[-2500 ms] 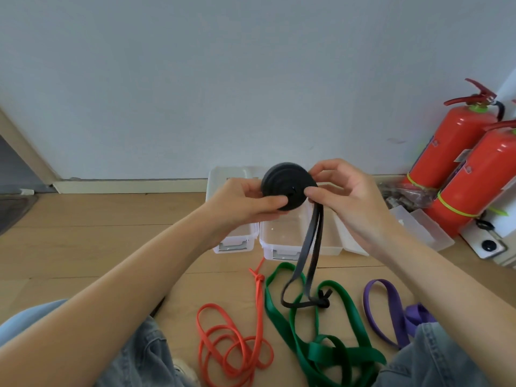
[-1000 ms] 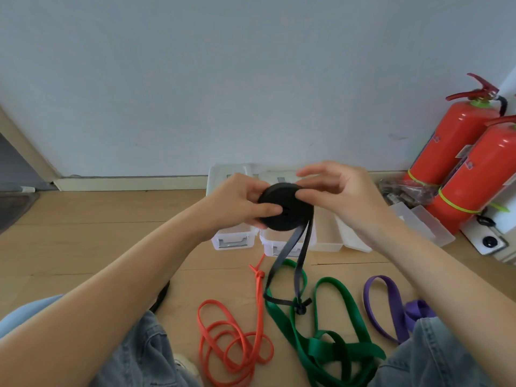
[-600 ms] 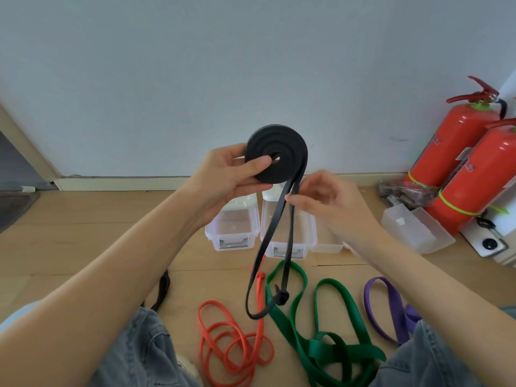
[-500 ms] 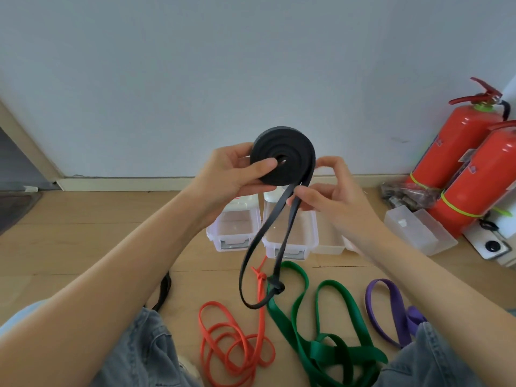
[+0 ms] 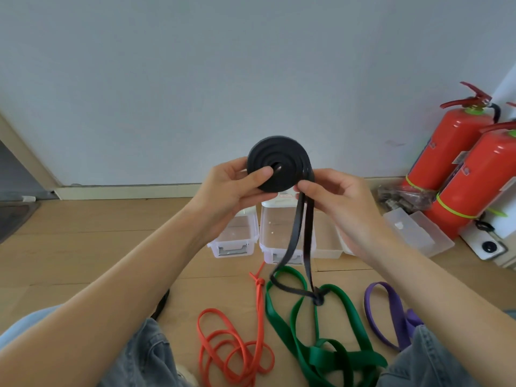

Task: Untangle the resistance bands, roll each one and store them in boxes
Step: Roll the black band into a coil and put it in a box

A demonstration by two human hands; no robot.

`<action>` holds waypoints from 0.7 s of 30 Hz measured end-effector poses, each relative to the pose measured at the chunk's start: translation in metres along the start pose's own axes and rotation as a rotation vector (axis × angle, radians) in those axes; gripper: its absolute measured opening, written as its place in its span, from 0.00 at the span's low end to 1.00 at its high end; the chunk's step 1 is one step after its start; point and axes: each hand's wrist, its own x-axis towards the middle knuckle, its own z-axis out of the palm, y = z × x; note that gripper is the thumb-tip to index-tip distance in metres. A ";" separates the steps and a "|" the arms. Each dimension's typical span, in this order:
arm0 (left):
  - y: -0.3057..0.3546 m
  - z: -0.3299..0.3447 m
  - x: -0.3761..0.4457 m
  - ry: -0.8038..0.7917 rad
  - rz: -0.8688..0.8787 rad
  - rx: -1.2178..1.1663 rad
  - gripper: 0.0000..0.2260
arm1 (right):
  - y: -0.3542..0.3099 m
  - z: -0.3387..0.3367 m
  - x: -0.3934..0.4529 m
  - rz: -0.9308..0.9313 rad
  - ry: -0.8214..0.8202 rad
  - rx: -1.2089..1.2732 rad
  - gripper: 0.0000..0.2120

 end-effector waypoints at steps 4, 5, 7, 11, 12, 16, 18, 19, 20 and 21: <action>-0.008 0.005 0.000 -0.009 -0.047 -0.058 0.14 | 0.008 0.003 -0.001 0.092 0.046 0.128 0.10; -0.009 0.005 0.000 -0.015 -0.055 -0.074 0.15 | 0.008 0.003 -0.001 0.108 0.029 0.171 0.11; -0.010 0.006 -0.001 -0.026 -0.065 -0.093 0.15 | 0.007 0.003 -0.002 0.130 -0.024 0.250 0.15; -0.008 0.001 0.000 -0.021 -0.108 0.069 0.14 | 0.000 -0.004 -0.001 0.080 -0.023 0.021 0.14; -0.005 -0.002 0.000 -0.015 -0.102 0.232 0.14 | -0.003 -0.008 0.001 0.015 -0.020 -0.137 0.12; 0.002 -0.009 -0.003 -0.185 -0.005 0.753 0.14 | -0.005 -0.010 0.002 -0.272 -0.206 -0.866 0.09; -0.004 -0.004 -0.005 -0.331 -0.022 0.937 0.11 | 0.001 -0.003 -0.002 -0.261 -0.257 -0.887 0.08; -0.006 -0.002 -0.006 -0.357 -0.028 0.998 0.10 | 0.003 -0.001 -0.003 -0.226 -0.247 -0.809 0.07; -0.007 -0.002 -0.006 -0.352 -0.030 0.993 0.09 | 0.003 0.000 -0.003 -0.171 -0.214 -0.680 0.08; -0.006 -0.003 -0.006 -0.324 -0.047 0.908 0.10 | 0.002 -0.002 -0.002 -0.109 -0.178 -0.517 0.10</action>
